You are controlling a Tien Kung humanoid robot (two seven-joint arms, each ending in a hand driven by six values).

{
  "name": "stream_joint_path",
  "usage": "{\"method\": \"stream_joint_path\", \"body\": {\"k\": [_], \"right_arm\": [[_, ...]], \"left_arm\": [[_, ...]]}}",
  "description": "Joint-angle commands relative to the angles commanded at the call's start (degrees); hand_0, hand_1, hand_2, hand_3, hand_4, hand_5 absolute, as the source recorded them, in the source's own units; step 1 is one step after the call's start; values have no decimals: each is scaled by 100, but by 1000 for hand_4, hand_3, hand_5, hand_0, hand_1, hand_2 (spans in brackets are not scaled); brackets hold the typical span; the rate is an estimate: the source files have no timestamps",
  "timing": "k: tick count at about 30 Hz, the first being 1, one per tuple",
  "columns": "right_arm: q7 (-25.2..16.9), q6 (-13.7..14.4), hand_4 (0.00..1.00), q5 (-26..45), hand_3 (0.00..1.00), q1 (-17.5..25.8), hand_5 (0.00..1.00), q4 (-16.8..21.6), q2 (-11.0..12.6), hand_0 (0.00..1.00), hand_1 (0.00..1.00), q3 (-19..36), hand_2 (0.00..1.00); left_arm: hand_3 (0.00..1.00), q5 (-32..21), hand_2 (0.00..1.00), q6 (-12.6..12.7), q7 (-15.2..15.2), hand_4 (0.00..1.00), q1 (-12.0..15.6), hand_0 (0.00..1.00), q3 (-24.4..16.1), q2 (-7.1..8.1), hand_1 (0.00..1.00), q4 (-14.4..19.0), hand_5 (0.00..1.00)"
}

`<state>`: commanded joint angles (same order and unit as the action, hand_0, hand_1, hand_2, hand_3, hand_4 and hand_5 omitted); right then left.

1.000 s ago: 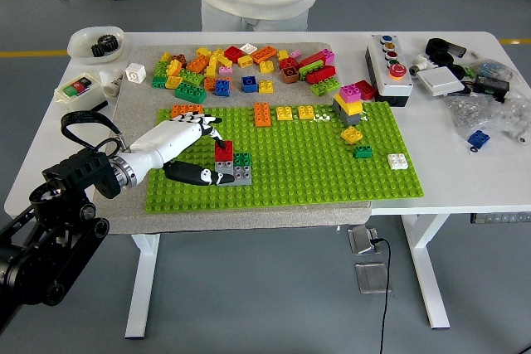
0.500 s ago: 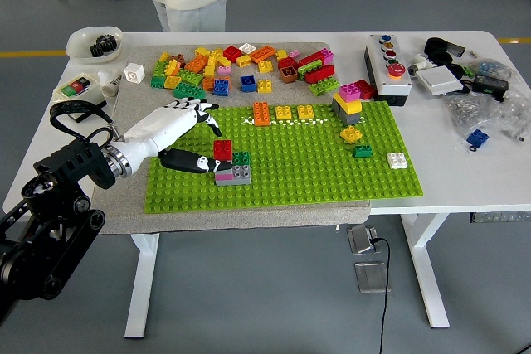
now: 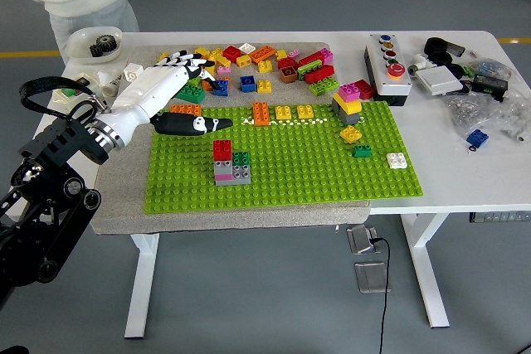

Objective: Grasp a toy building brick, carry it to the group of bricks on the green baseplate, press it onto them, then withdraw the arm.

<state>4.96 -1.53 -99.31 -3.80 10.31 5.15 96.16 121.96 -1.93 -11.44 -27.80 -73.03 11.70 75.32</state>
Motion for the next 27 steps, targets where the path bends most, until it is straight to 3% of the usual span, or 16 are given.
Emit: {"method": "stream_joint_path", "body": {"k": [5, 12, 20, 27], "right_arm": [[2, -2, 852, -18, 634, -18, 569, 0, 17, 744, 637, 32, 682], [6, -8, 851, -55, 634, -63, 570, 0, 27, 744, 637, 43, 681], [10, -9, 851, -103, 633, -126, 569, 0, 53, 744, 638, 40, 681], [9, -11, 850, -114, 633, -141, 568, 0, 44, 744, 638, 8, 681]], "left_arm": [[771, -509, 832, 243, -105, 998, -43, 998, -128, 81, 878, 141, 760], [795, -856, 805, 204, -151, 998, -48, 969, -158, 204, 844, 288, 746], [806, -1326, 807, -84, -294, 998, -42, 952, -220, 361, 851, 43, 749], [836, -2515, 827, -676, -499, 998, -116, 954, -247, 502, 880, -427, 759]]}}
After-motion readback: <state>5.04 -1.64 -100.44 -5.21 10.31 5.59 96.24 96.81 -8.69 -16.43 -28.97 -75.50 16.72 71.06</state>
